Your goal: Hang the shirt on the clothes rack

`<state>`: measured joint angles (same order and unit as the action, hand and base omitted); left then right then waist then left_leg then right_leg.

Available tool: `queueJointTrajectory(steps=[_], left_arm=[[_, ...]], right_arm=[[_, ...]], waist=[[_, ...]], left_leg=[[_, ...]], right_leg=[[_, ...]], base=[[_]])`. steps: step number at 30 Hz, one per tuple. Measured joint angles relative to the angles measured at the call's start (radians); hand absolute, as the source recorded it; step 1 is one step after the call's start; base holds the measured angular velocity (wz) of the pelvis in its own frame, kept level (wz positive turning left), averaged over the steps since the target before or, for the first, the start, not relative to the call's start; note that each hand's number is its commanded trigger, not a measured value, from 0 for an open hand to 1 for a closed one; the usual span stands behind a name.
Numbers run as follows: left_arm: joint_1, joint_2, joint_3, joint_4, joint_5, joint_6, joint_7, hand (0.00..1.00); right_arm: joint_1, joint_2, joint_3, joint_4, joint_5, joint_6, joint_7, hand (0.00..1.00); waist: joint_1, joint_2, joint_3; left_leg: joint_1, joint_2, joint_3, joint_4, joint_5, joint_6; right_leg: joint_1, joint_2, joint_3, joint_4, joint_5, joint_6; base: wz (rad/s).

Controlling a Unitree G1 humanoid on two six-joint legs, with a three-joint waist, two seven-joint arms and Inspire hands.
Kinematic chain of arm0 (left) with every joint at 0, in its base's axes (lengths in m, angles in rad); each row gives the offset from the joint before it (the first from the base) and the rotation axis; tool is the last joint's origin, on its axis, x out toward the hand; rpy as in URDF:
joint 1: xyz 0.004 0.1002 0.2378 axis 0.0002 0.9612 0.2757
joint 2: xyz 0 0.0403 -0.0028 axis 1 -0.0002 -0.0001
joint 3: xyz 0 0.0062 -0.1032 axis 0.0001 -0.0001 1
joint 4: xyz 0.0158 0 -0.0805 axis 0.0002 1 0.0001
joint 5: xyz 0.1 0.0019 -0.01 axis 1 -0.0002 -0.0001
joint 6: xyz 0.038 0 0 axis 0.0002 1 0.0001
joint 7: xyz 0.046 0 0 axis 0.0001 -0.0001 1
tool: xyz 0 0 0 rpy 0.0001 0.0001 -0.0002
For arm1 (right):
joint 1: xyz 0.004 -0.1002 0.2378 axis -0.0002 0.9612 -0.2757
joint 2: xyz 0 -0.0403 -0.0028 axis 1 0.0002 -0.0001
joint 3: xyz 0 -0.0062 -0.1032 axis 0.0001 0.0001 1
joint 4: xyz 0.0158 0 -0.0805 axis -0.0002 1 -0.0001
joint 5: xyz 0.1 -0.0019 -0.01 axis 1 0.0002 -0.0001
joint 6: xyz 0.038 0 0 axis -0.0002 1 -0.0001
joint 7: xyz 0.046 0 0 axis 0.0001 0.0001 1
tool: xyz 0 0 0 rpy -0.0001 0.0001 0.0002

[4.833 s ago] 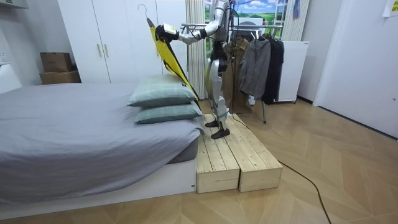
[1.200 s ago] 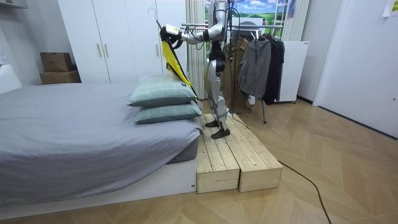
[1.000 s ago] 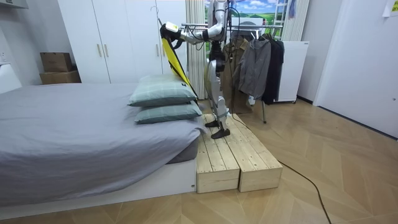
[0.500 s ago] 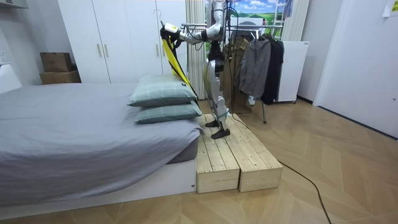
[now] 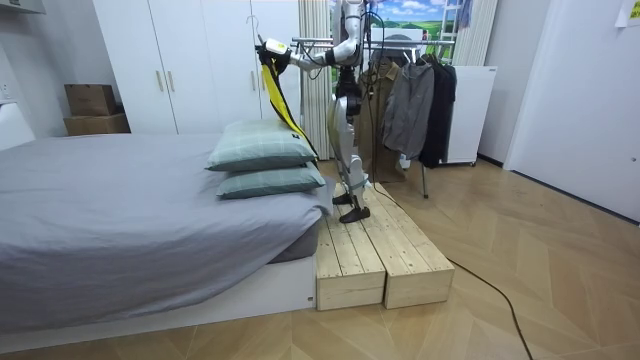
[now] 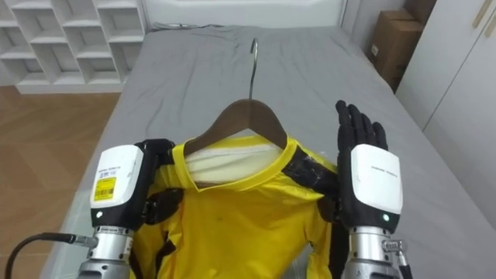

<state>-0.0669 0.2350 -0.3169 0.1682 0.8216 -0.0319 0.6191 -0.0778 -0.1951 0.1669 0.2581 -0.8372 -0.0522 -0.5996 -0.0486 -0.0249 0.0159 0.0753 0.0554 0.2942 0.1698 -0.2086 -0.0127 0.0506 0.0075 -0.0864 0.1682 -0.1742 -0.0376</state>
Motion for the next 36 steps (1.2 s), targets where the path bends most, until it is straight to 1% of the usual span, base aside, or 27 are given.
queueJointTrajectory(steps=[8, 11, 14, 17, 20, 22, 23, 24, 25, 26, 27, 28, 29, 30, 31, 32, 33, 34, 35, 36], left_arm=[[0.000, 0.002, -0.006, 0.000, -0.001, 0.000, 0.006, 1.00], [-0.003, 0.010, -0.008, 0.000, 0.000, 0.000, 0.008, 1.00], [-0.004, 0.017, -0.021, 0.000, 0.001, 0.007, 0.008, 1.00], [-0.004, 0.017, -0.023, 0.000, 0.002, 0.011, 0.008, 1.00], [-0.004, 0.018, -0.026, 0.000, 0.006, 0.016, 0.008, 1.00], [-0.004, 0.018, -0.031, 0.000, 0.006, 0.020, 0.009, 1.00], [-0.004, 0.017, -0.033, 0.000, 0.006, 0.023, 0.009, 1.00], [-0.004, 0.017, -0.033, 0.000, 0.006, 0.024, 0.009, 1.00], [-0.004, 0.019, -0.037, 0.000, 0.006, 0.028, 0.009, 1.00], [-0.004, 0.019, -0.041, 0.000, 0.006, 0.028, 0.010, 1.00], [-0.004, 0.024, -0.041, 0.000, 0.005, 0.028, 0.015, 1.00], [-0.004, 0.031, -0.037, 0.000, 0.005, 0.028, 0.023, 1.00], [-0.004, 0.042, -0.021, 0.002, 0.005, 0.028, 0.029, 1.00], [-0.007, 0.039, -0.020, 0.013, 0.010, 0.032, 0.015, 1.00], [-0.008, 0.033, -0.023, 0.014, 0.020, 0.032, 0.004, 1.00], [-0.010, 0.027, -0.025, 0.014, 0.026, 0.034, -0.005, 1.00], [-0.012, 0.026, -0.026, 0.013, 0.028, 0.036, -0.006, 1.00], [-0.012, 0.026, -0.027, 0.011, 0.033, 0.038, -0.006, 1.00], [-0.012, 0.027, -0.030, 0.008, 0.036, 0.046, -0.006, 1.00], [-0.013, 0.027, -0.034, 0.008, 0.036, 0.057, -0.006, 1.00]], right_arm=[[-0.015, -0.005, 0.033, 0.009, 0.003, 0.003, -0.001, 0.00], [-0.053, -0.015, 0.086, 0.052, 0.003, 0.006, -0.004, 0.00], [-0.058, -0.020, 0.125, 0.054, 0.002, 0.011, -0.003, 0.00], [-0.058, -0.017, 0.129, 0.054, 0.001, 0.012, 0.000, 0.00], [-0.058, -0.017, 0.136, 0.054, 0.003, 0.023, 0.000, 0.00], [-0.058, -0.017, 0.138, 0.054, 0.003, 0.026, 0.000, 0.00], [-0.058, -0.017, 0.141, 0.055, 0.003, 0.029, 0.000, 0.00], [-0.058, -0.017, 0.142, 0.056, 0.003, 0.030, 0.000, 0.00], [-0.058, -0.017, 0.145, 0.058, 0.003, 0.030, 0.000, 0.00], [-0.059, -0.017, 0.146, 0.058, 0.003, 0.030, 0.000, 0.00], [-0.065, -0.011, 0.149, 0.062, 0.005, 0.028, -0.001, 0.00], [-0.076, -0.008, 0.158, 0.066, 0.005, 0.027, -0.001, 0.00], [-0.106, -0.008, 0.190, 0.074, 0.001, 0.025, -0.001, 0.00], [-0.106, -0.018, 0.207, 0.086, 0.000, 0.024, -0.007, 0.00], [-0.104, -0.019, 0.206, 0.091, 0.008, 0.024, -0.009, 0.00], [-0.106, -0.031, 0.206, 0.104, 0.027, 0.026, -0.006, 0.00], [-0.108, -0.044, 0.206, 0.105, 0.045, 0.027, 0.002, 0.00], [-0.109, -0.046, 0.206, 0.107, 0.047, 0.028, 0.004, 0.00], [-0.111, -0.049, 0.204, 0.113, 0.047, 0.029, 0.005, 0.13], [-0.117, -0.036, 0.204, 0.123, 0.047, 0.030, 0.008, 0.33]], waist=[[0.003, 0.000, -0.0002], [0.004, 0.001, -0.0005], [0.007, 0.001, -0.0010], [0.007, 0.003, -0.0018], [0.020, 0.004, -0.0033], [0.024, 0.005, -0.0041], [0.027, 0.005, -0.0042], [0.030, 0.005, -0.0042], [0.032, 0.006, -0.0051], [0.033, 0.011, -0.0073], [0.040, 0.016, -0.0056], [0.050, 0.015, -0.0061], [0.055, 0.009, -0.0072], [0.021, 0.021, -0.0094], [0.011, 0.022, -0.0089], [0.009, 0.017, -0.0064], [0.009, 0.014, -0.0048], [0.009, 0.013, -0.0051], [0.011, 0.010, -0.0063], [0.015, 0.005, -0.0054]], left_leg=[[-0.010, 0.001, -0.027, 0.000, 0.000, 0.000], [-0.012, 0.002, -0.031, 0.000, 0.000, 0.000], [-0.016, 0.002, -0.042, 0.000, 0.000, 0.000], [-0.021, 0.001, -0.052, 0.000, 0.000, 0.000], [-0.022, 0.001, -0.059, 0.000, 0.000, 0.000], [-0.021, 0.001, -0.073, -0.001, 0.000, 0.000], [-0.017, 0.001, -0.095, -0.002, 0.000, 0.000], [-0.015, 0.001, -0.107, -0.003, 0.000, 0.000], [-0.008, 0.005, -0.148, -0.004, 0.002, -0.001], [-0.004, 0.019, -0.207, -0.005, 0.005, -0.004], [0.004, 0.033, -0.286, -0.009, 0.007, -0.005], [0.004, 0.037, -0.307, -0.008, 0.006, -0.007], [-0.003, 0.040, -0.308, 0.000, -0.008, -0.025], [-0.009, 0.053, -0.289, -0.004, -0.015, -0.045], [-0.006, 0.056, -0.268, -0.007, -0.013, -0.047], [0.003, 0.058, -0.217, -0.017, -0.005, -0.046], [0.002, 0.060, -0.185, -0.023, -0.001, -0.046], [0.003, 0.060, -0.180, -0.024, -0.001, -0.046], [0.006, 0.056, -0.181, -0.025, -0.001, -0.046], [0.007, 0.053, -0.180, -0.026, -0.001, -0.045]], right_leg=[[0.000, -0.005, -0.024, 0.003, 0.000, 0.000], [-0.001, -0.006, -0.028, 0.001, 0.000, 0.000], [0.000, -0.006, -0.039, 0.001, 0.000, 0.000], [-0.001, -0.006, -0.048, 0.000, 0.000, 0.000], [0.000, -0.005, -0.054, 0.001, 0.000, 0.000], [0.000, -0.005, -0.057, 0.003, 0.000, 0.000], [0.000, -0.003, -0.058, 0.008, 0.000, 0.000], [-0.001, -0.003, -0.059, 0.013, 0.000, 0.000], [-0.017, 0.000, -0.072, 0.040, 0.000, 0.000], [-0.042, 0.004, -0.087, 0.095, -0.003, 0.001], [-0.087, 0.019, -0.071, 0.112, -0.023, 0.004], [-0.113, 0.031, -0.051, 0.067, -0.011, -0.013], [-0.161, 0.030, -0.056, -0.019, 0.131, -0.043], [-0.146, 0.034, -0.094, -0.009, 0.137, -0.032], [-0.140, 0.033, -0.109, -0.009, 0.137, -0.032], [-0.129, 0.035, -0.096, -0.010, 0.137, -0.032], [-0.123, 0.038, -0.079, -0.013, 0.137, -0.032], [-0.123, 0.040, -0.080, -0.014, 0.137, -0.031], [-0.123, 0.042, -0.082, -0.014, 0.136, -0.031], [-0.122, 0.041, -0.083, -0.015, 0.136, -0.031]], base=[[0.10], [0.02], [0.10], [0.12], [0.03], [0.05], [0.00], [-0.04], [-0.08], [-0.28], [-0.51], [-0.92], [-0.50], [-0.15], [0.32], [0.17], [0.11], [0.16], [0.12], [0.08]])
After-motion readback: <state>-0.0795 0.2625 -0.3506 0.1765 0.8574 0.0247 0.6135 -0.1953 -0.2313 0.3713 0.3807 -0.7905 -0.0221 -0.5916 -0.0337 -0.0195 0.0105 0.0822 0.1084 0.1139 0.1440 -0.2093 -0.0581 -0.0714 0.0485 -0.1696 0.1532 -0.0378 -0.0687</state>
